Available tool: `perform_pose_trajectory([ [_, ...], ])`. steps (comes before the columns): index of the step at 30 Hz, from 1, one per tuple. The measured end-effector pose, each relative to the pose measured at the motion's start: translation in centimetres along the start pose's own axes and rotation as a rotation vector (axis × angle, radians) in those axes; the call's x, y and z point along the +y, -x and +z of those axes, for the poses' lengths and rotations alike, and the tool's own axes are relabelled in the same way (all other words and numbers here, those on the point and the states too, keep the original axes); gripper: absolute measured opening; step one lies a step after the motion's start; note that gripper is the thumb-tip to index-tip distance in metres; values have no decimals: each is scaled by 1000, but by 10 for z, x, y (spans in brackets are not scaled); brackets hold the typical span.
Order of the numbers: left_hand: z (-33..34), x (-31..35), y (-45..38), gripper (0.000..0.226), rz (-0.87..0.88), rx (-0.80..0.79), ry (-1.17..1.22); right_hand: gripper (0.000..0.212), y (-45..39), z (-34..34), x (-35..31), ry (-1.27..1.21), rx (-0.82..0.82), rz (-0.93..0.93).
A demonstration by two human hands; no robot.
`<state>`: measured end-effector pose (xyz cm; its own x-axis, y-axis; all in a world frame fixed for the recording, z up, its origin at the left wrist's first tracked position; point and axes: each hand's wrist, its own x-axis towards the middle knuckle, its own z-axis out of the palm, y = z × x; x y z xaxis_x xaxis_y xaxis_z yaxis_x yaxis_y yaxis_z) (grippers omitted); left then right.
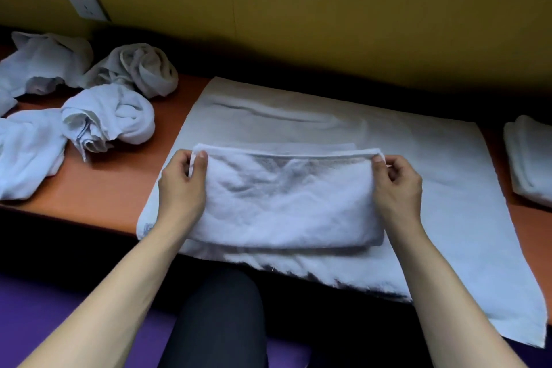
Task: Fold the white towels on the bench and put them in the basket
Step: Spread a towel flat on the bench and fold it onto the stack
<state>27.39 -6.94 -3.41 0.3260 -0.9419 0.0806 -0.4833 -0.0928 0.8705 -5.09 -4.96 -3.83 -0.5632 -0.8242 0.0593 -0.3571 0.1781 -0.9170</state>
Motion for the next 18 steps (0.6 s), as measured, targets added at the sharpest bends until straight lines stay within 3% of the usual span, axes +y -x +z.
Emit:
perform_pose_trajectory([
  [11, 42, -28, -53, 29, 0, 14, -205, 24, -46, 40, 13, 199, -19, 103],
  [16, 32, -31, -14, 35, 459, 8, -474, 19, -19, 20, 17, 262, -45, 148],
  [18, 23, -36, 16, 34, 557, -36, -530, 23, 1, 7, 19, 323, -93, 174],
])
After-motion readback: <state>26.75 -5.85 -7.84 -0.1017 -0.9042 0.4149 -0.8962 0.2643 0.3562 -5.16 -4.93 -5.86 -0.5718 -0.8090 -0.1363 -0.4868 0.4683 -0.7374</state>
